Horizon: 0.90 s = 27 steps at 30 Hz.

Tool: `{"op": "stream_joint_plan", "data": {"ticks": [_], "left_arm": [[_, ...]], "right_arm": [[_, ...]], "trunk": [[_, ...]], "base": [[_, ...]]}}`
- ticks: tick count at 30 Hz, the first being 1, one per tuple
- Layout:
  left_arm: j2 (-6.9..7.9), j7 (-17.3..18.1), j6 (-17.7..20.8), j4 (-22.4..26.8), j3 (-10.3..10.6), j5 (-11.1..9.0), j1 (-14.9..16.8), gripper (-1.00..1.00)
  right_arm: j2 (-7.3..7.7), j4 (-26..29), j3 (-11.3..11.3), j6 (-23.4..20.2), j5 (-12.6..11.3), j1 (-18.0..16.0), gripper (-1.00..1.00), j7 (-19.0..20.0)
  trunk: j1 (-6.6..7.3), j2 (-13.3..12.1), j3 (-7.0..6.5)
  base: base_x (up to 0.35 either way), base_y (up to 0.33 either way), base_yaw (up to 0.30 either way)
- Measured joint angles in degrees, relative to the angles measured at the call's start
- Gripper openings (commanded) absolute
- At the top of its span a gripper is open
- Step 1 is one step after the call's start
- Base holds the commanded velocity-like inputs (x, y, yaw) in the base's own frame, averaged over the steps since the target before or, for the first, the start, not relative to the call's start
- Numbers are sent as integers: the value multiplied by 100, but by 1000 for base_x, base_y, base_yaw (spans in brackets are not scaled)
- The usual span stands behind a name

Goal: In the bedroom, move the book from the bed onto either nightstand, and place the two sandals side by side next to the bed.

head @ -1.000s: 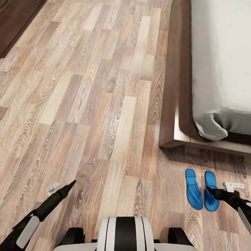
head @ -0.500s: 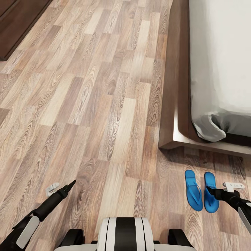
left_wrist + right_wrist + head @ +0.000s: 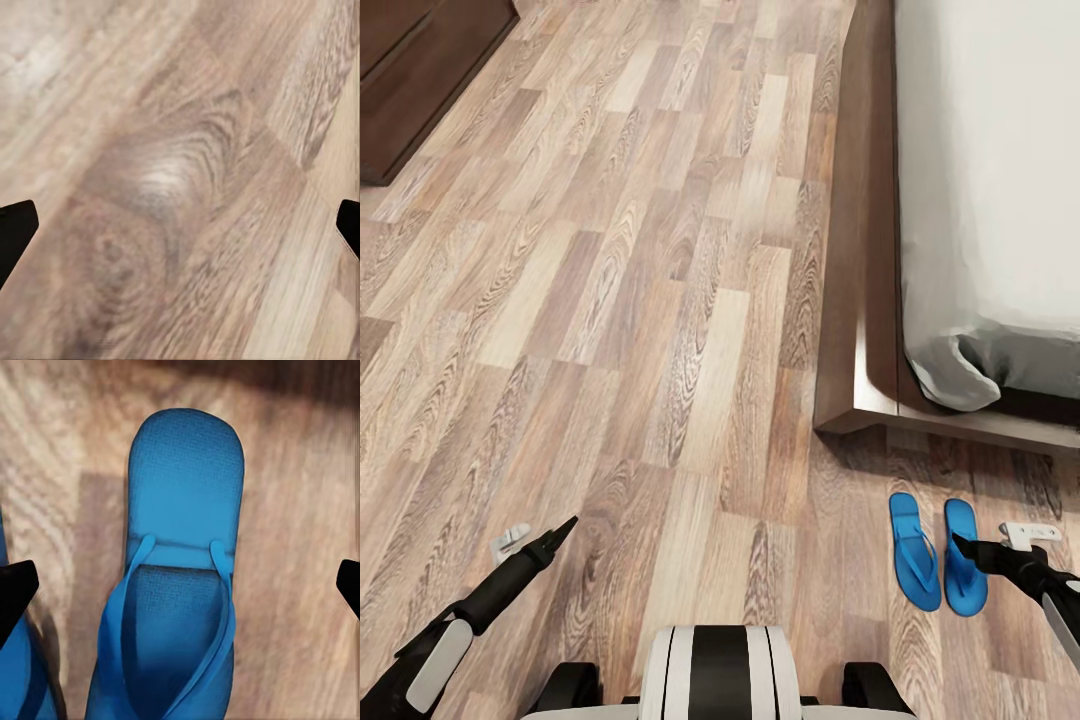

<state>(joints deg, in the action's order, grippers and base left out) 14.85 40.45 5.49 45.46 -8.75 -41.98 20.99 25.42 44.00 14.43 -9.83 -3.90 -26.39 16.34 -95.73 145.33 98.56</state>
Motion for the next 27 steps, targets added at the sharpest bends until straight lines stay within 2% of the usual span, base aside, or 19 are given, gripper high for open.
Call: {"op": "stream_joint_plan", "data": {"ticks": [9, 10, 13, 14, 15, 17, 18, 20, 21, 23, 27], "left_arm": [[-12, -4, 0, 0, 8, 0, -3, 100], [-71, -41, -7, -7, 52, -4, -3, 100], [-99, -47, -7, -11, 74, -5, -1, 100], [-110, -52, -8, -15, 82, -6, -1, 100], [-120, -57, -9, -48, 91, -3, 0, 100], [-127, -59, -13, -102, 98, 0, -2, 100], [-138, -60, -18, -217, 120, 21, -4, 100], [-142, -61, -20, -290, 161, 59, -4, 100], [-143, -59, -23, -318, 190, 87, -3, 100], [-147, -55, -30, -449, 325, 277, -2, 100], [-149, -40, -46, -796, 385, 608, -2, 100]], "right_arm": [[0, 41, 0, -35, -7, 1, 100, 6], [3, 35, 6, -104, -57, 2, 100, 57], [5, 10, 9, -165, -127, 3, 100, 197], [5, -1, 10, -188, -186, 3, 100, 349], [6, -26, 10, -206, -295, 6, 100, 673], [7, -50, 10, -219, -375, 8, 100, 940], [7, -90, 11, -266, -460, 8, 100, 1313], [8, -120, 12, -331, -495, 9, 100, 1533], [8, -137, 13, -373, -507, 10, 100, 1620], [8, -253, 13, -573, -541, 11, 100, 1882], [8, -487, 13, -664, -559, 13, 100, 1980]], "trunk": [[23, -12, -199], [26, -13, -222], [33, -17, -288], [36, -19, -310], [39, -20, -332], [44, -23, -377], [46, -24, -399], [51, -27, -443], [54, -28, -465], [59, -31, -510], [69, -36, -598]], "base": [[0, 0, 0], [0, 0, 0], [0, 0, 0], [0, 0, 0], [0, 0, 0], [0, 0, 0], [0, 0, 0], [0, 0, 0], [0, 0, 0], [0, 0, 0], [0, 0, 0]]}}
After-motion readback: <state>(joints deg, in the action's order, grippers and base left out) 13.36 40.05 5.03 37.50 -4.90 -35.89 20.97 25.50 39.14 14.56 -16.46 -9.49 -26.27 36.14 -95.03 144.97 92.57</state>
